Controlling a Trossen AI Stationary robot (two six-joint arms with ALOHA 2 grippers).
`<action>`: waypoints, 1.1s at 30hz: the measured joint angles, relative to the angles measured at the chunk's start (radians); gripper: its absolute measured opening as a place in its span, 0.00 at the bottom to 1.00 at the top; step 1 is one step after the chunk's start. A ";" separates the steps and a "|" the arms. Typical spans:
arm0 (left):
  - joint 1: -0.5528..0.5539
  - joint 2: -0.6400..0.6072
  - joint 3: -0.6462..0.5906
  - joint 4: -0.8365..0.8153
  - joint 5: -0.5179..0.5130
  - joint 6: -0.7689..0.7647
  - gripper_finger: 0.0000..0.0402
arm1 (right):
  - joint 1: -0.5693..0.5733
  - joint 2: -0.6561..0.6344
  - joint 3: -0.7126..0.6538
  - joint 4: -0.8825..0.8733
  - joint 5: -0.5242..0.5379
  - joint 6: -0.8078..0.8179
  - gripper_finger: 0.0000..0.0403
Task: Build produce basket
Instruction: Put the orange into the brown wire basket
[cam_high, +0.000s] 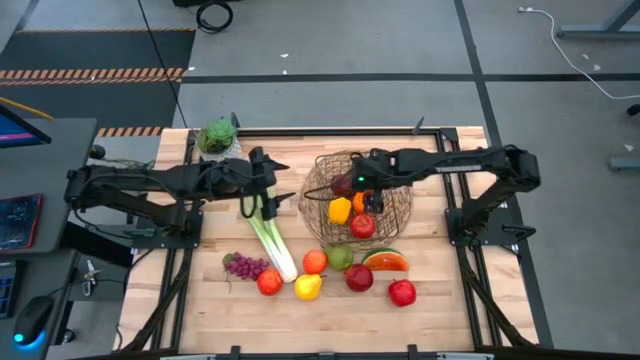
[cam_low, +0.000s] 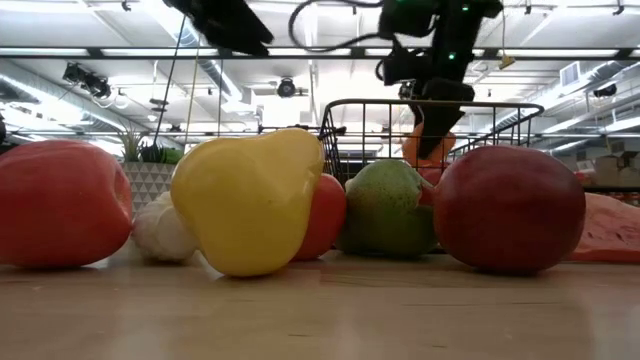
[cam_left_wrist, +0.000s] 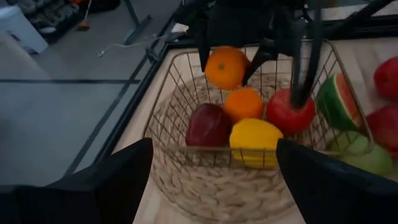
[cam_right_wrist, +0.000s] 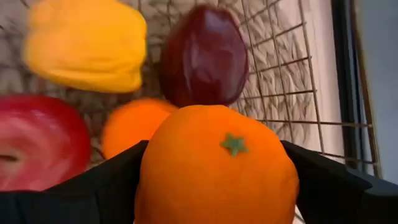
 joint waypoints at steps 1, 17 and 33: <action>-0.004 -0.007 0.000 -0.002 -0.001 -0.007 0.87 | -0.005 0.022 0.022 -0.031 0.004 -0.008 0.87; -0.033 -0.034 0.000 -0.036 -0.001 -0.020 0.87 | -0.046 0.123 0.106 -0.081 0.035 -0.258 0.88; -0.033 -0.063 0.001 -0.064 0.000 -0.037 0.87 | -0.044 0.123 0.106 -0.045 0.024 -0.271 0.88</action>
